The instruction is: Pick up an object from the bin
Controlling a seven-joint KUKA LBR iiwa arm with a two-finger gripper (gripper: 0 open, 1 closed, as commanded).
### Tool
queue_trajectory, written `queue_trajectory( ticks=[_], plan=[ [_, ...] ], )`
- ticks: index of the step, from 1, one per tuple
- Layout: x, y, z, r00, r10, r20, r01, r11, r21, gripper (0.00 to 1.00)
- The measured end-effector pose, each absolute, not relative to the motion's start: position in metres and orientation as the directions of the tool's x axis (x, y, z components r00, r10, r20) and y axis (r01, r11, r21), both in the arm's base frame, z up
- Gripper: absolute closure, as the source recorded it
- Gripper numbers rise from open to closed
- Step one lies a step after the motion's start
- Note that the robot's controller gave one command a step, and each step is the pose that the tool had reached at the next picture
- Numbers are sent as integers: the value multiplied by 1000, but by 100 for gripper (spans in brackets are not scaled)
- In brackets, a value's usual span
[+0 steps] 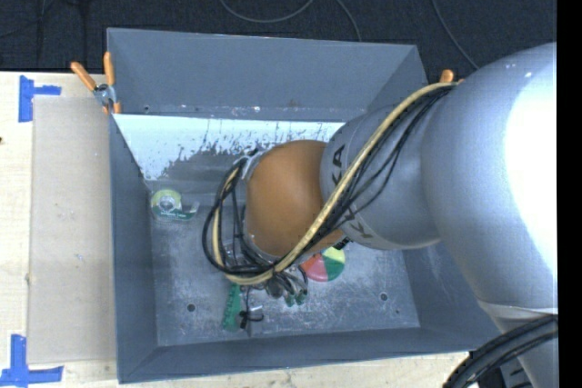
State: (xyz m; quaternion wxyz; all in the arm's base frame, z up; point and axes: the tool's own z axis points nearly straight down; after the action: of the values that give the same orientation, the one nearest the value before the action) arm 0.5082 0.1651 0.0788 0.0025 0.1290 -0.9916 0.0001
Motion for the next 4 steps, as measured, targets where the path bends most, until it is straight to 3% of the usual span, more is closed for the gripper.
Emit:
queue_trajectory(
  ticks=[1,2,4],
  plan=[
    [504,128,75,-919,-394,11,-394,919,3,0],
    [515,111,70,-934,-358,5,-358,934,2,100],
    [510,105,70,-928,-374,4,-374,928,3,100]
  ],
)
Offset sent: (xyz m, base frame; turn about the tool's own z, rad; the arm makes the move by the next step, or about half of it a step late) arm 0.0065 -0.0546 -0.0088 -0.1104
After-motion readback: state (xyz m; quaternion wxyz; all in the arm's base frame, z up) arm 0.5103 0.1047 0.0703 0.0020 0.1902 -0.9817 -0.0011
